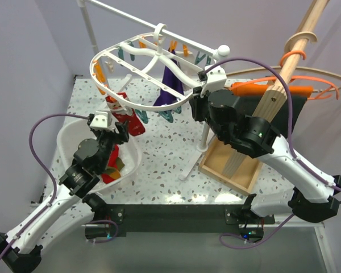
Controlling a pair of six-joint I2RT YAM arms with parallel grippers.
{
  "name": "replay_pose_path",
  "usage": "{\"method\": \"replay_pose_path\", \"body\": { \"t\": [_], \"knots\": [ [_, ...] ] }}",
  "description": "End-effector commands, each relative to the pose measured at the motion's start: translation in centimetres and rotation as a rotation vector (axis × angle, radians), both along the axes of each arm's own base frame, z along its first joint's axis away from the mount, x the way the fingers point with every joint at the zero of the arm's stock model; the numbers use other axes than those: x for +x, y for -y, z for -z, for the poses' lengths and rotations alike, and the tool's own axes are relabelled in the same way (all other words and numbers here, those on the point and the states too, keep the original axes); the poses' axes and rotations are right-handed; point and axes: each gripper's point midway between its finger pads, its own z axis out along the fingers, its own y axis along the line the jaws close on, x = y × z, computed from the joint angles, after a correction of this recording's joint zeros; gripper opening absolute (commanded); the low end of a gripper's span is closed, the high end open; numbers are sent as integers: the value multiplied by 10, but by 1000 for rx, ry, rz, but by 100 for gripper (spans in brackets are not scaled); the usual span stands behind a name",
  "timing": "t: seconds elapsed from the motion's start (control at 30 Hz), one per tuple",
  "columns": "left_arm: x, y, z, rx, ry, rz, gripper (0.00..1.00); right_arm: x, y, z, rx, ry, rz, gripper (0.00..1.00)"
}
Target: Remove the socks clipped to the hanger
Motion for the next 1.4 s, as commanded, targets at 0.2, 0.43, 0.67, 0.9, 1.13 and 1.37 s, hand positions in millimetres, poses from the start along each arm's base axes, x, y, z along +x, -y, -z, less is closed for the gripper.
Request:
{"method": "replay_pose_path", "body": {
  "t": [0.2,0.43,0.67,0.9,1.13,1.37],
  "knots": [
    [-5,43,-28,-41,121,237,70,1,-4,9,-31,-23,-25,0],
    [-3,56,-24,-11,92,293,38,-5,1,13,-34,-40,-32,16],
    [-9,67,-32,-14,81,365,8,-17,-2,30,-29,-101,-83,43],
    [-26,76,-32,-79,45,447,3,-42,-1,38,24,-171,-176,63],
    [-54,90,-28,-126,11,592,2,-74,11,39,97,-195,-273,84],
    [-90,112,-34,-252,-58,792,2,-132,-36,80,159,-325,-671,92]
  ]
}}
